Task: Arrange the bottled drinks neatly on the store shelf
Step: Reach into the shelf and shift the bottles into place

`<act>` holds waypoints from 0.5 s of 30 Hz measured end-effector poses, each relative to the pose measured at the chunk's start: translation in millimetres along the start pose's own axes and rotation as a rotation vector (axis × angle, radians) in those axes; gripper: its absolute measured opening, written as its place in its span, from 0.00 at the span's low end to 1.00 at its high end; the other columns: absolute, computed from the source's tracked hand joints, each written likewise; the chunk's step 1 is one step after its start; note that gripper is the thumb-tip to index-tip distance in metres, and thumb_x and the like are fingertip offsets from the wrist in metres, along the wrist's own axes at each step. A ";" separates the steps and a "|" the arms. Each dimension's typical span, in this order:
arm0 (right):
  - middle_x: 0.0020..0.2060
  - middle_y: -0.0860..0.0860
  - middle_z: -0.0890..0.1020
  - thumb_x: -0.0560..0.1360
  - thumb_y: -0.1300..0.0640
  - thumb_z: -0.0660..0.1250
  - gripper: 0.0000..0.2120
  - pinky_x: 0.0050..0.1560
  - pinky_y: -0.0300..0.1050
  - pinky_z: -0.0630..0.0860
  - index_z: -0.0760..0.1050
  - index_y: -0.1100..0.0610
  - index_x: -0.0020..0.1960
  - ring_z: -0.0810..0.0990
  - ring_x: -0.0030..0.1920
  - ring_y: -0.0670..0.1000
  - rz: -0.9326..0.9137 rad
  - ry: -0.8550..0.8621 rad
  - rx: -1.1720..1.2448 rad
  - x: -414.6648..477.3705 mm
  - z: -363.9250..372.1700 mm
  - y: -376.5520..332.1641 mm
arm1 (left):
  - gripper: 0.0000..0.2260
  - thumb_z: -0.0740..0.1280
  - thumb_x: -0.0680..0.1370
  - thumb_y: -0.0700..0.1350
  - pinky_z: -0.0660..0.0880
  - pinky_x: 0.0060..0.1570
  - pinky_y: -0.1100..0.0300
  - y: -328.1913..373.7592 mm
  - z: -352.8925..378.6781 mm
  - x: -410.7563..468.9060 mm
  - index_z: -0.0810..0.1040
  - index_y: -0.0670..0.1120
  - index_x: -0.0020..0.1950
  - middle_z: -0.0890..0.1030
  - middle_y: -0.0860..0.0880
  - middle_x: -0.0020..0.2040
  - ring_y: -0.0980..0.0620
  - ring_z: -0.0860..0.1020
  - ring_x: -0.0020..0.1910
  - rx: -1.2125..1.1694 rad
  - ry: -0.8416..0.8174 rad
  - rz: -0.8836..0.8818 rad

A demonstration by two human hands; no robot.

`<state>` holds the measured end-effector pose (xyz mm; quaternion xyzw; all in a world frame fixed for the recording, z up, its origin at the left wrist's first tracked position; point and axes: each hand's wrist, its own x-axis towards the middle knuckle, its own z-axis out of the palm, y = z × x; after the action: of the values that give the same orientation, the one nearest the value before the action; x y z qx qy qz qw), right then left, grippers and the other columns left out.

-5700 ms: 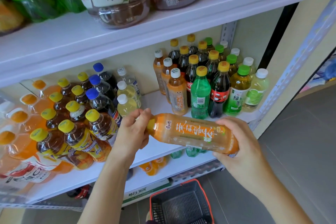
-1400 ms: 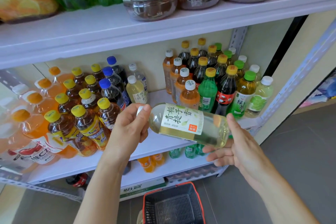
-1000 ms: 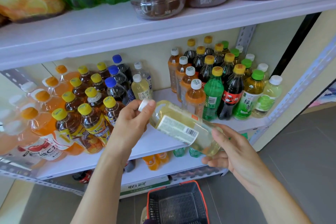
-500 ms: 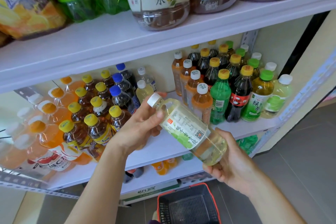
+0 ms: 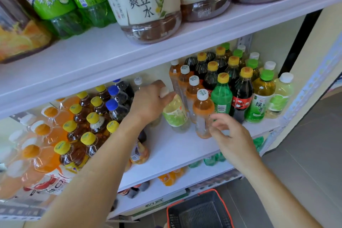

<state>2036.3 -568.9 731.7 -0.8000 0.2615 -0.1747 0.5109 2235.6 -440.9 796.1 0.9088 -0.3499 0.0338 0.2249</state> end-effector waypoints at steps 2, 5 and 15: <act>0.55 0.45 0.77 0.76 0.57 0.67 0.17 0.56 0.43 0.72 0.73 0.48 0.64 0.74 0.58 0.47 -0.173 0.100 -0.148 9.8 -2.3 -9.0 | 0.16 0.66 0.79 0.57 0.78 0.48 0.48 -6.1 13.0 22.9 0.75 0.44 0.55 0.83 0.43 0.46 0.42 0.83 0.44 0.048 -0.062 -0.086; 0.62 0.54 0.74 0.75 0.58 0.68 0.24 0.62 0.49 0.66 0.70 0.54 0.70 0.70 0.62 0.57 -0.354 0.168 -0.405 28.1 -2.1 -19.2 | 0.17 0.65 0.80 0.56 0.78 0.50 0.47 -14.2 33.5 52.4 0.72 0.43 0.59 0.83 0.42 0.49 0.42 0.83 0.45 0.117 -0.075 -0.147; 0.64 0.58 0.71 0.73 0.60 0.65 0.32 0.56 0.55 0.70 0.59 0.52 0.76 0.70 0.57 0.62 -0.295 0.080 -0.565 55.0 21.9 -8.4 | 0.20 0.62 0.81 0.52 0.77 0.56 0.49 -42.2 66.2 108.3 0.71 0.42 0.68 0.78 0.39 0.63 0.39 0.78 0.59 -0.005 -0.056 -0.429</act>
<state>2094.4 -583.0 730.9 -0.9320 0.2006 -0.1988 0.2272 2338.3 -509.2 744.2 0.9624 -0.1545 -0.0410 0.2196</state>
